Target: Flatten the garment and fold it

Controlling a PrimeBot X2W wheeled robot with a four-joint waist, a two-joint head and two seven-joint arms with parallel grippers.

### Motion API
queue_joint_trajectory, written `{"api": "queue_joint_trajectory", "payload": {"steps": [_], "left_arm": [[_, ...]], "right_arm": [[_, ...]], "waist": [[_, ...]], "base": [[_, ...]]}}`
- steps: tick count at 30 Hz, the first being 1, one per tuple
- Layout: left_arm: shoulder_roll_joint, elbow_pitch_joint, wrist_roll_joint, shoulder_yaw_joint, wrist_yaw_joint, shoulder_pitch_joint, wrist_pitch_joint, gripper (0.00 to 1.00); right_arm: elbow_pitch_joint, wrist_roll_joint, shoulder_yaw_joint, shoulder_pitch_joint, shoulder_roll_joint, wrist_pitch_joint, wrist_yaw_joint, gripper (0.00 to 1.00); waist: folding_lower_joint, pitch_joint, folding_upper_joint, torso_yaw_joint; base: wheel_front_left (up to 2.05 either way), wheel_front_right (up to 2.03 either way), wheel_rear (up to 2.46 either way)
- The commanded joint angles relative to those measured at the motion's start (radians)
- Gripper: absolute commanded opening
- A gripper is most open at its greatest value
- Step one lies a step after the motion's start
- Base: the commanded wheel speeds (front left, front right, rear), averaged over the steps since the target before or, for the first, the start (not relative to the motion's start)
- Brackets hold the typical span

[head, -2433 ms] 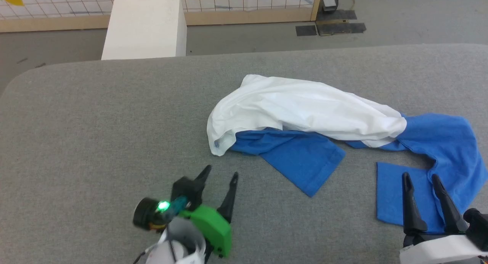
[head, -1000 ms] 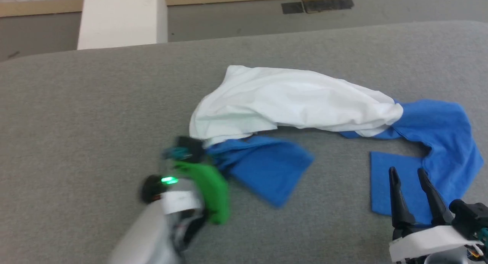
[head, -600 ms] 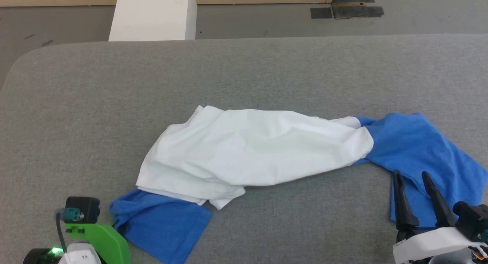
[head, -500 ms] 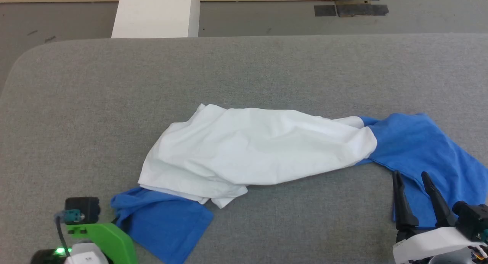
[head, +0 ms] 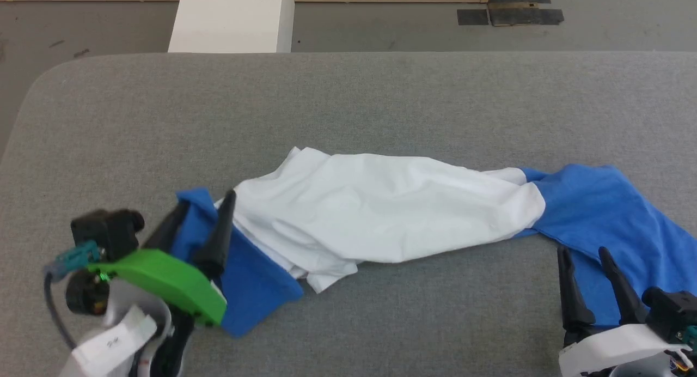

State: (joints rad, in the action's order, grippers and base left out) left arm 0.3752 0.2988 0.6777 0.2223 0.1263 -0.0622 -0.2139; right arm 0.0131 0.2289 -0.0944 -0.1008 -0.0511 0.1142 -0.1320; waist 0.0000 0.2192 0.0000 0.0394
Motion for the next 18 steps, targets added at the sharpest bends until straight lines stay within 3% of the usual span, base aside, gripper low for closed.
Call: {"api": "queue_joint_trajectory", "payload": {"steps": [1,4,8,13,18], "left_arm": [[0.023,-0.02,-0.052,0.006,0.014,-0.043,-0.01,1.0],[0.032,-0.085,-0.103,0.044,0.027,-0.106,-0.051,1.0],[0.033,-0.205,-0.152,0.117,0.013,-0.204,-0.129,1.0],[-0.015,-0.38,-0.152,0.175,-0.003,-0.314,-0.207,1.0],[-0.032,-0.565,-0.153,0.252,-0.036,-0.404,-0.369,1.0]], "right_arm": [[0.004,-0.003,0.006,0.01,0.001,-0.001,0.001,1.0],[0.01,-0.001,0.017,0.015,0.001,0.001,0.001,1.0],[0.015,-0.003,0.019,0.021,0.001,0.001,0.001,1.0],[0.017,-0.009,0.021,0.024,0.001,-0.002,0.001,1.0],[0.015,-0.015,0.024,0.024,0.001,-0.009,0.001,1.0]], "waist": [[0.0,0.002,0.0,-0.002],[0.0,0.008,0.0,-0.009],[0.0,0.022,0.0,-0.02],[0.0,0.041,0.0,-0.031],[0.0,0.055,0.0,-0.03]], "base": [[0.0,0.0,0.0],[0.0,0.0,0.0],[0.0,0.0,0.0],[0.0,0.0,0.0],[0.0,0.0,0.0]]}}
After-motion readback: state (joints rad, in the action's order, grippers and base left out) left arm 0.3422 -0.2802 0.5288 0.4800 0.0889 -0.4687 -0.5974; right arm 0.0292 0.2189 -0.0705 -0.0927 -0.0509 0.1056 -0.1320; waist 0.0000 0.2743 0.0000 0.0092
